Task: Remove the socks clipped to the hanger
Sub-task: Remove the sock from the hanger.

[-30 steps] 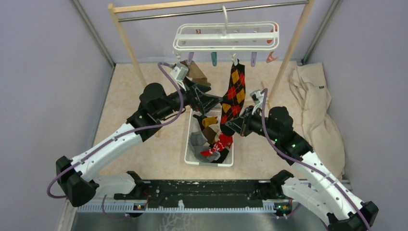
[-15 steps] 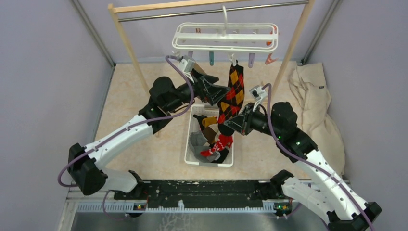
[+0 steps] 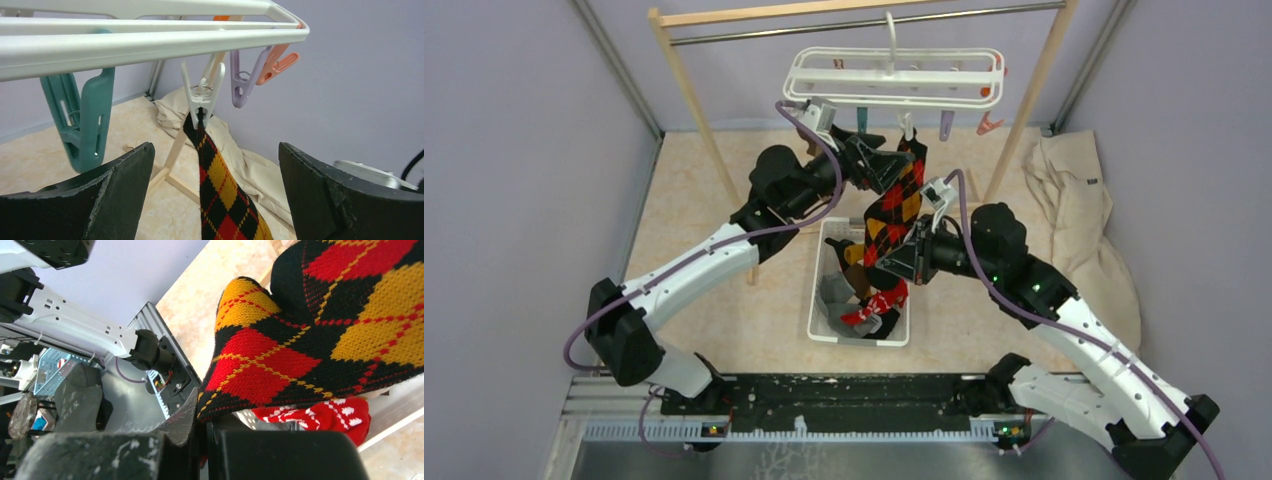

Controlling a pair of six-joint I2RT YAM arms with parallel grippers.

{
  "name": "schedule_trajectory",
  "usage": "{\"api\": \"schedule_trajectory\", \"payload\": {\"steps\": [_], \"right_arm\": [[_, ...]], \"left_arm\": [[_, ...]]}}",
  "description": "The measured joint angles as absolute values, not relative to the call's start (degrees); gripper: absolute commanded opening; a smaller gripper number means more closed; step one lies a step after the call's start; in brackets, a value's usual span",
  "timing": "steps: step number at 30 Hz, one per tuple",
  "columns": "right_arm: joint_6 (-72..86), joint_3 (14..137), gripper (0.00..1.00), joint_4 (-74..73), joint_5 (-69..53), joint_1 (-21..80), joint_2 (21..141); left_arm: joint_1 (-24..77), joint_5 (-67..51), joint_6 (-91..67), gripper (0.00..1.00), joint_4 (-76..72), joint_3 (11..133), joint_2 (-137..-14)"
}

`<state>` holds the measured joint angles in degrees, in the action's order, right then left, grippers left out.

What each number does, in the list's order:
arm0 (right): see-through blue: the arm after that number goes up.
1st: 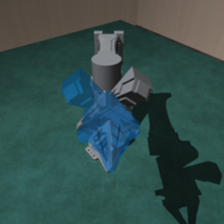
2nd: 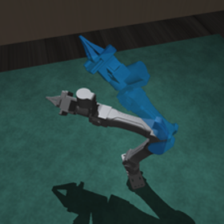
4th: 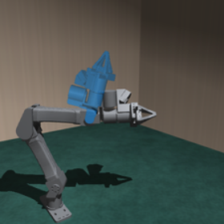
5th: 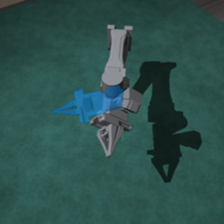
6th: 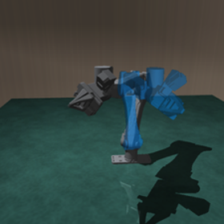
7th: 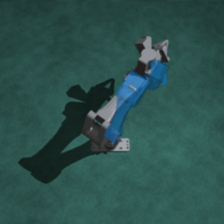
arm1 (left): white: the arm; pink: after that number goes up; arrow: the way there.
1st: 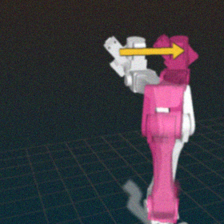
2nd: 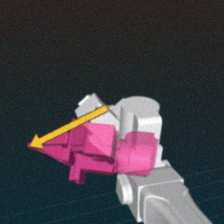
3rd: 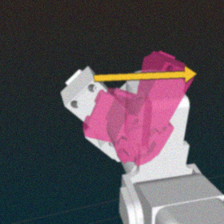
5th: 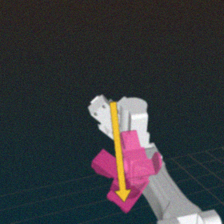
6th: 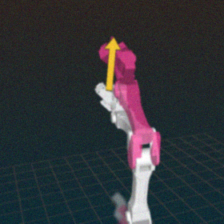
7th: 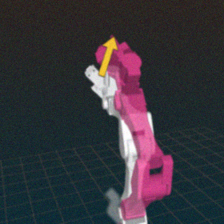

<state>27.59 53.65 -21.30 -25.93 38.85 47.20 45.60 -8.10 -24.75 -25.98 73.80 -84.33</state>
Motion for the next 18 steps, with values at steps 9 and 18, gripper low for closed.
{"api": "schedule_trajectory", "payload": {"steps": [9,18], "right_arm": [[26.35,56.23,0.00,-23.68,-24.62,40.38,48.01],[25.96,56.45,0.00,-25.02,-24.45,40.58,48.07]], "left_arm": [[45.60,-5.54,-22.70,0.99,-26.87,76.03,-87.50],[45.60,-5.50,-20.29,0.99,-29.78,80.40,-90.76]]}}
